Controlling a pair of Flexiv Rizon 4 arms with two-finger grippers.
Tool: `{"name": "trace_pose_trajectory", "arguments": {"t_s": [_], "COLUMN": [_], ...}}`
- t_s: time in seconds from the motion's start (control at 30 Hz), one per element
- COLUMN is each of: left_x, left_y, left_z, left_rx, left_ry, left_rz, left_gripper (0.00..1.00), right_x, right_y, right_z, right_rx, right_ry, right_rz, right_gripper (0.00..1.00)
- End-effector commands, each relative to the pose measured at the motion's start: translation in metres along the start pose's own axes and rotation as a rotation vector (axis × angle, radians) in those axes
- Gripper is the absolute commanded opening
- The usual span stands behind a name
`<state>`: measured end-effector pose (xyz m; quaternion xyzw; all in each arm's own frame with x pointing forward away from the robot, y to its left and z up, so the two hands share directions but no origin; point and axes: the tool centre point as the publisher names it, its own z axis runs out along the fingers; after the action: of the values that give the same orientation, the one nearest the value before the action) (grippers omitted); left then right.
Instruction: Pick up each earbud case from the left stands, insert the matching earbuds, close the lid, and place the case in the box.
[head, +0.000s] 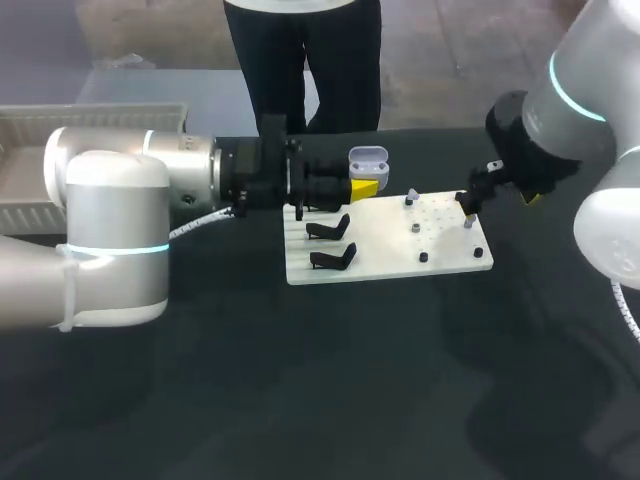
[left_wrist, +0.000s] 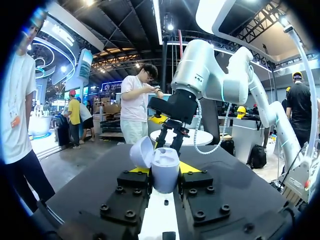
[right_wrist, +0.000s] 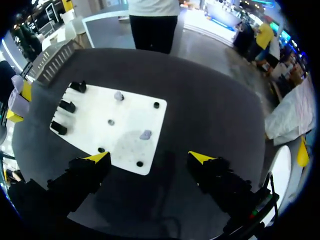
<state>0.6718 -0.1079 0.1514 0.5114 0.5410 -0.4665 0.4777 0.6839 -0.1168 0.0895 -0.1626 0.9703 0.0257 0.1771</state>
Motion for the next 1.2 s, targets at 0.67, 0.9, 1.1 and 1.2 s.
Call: {"name": "trace_pose_trajectory", "arguments": {"t_s": [0.67,0.9,1.1,1.2], "left_x": [0.001,0.001,0.001,0.001], "left_y": [-0.003,-0.003,-0.003,-0.003], "left_z": [-0.005,-0.005,-0.005,-0.005], "left_rx": [-0.017,-0.017,-0.017,-0.017], "left_ry": [-0.004,-0.004,-0.004,-0.004], "left_rz": [-0.005,-0.005,-0.005,-0.005], "left_gripper": [0.00,0.00,0.00,0.00], "right_x": [0.001,-0.004,-0.010,-0.012], "right_y": [0.015,0.017,0.014,0.013], "right_z": [0.028,0.041,0.049,0.051], "right_rx": [0.175,0.156,0.158,0.159], "right_ry": [0.100,0.146,0.180,0.187], "right_rz": [-0.044,-0.057,-0.076,-0.080], "right_gripper": [1.00,1.00,1.00,1.00]}}
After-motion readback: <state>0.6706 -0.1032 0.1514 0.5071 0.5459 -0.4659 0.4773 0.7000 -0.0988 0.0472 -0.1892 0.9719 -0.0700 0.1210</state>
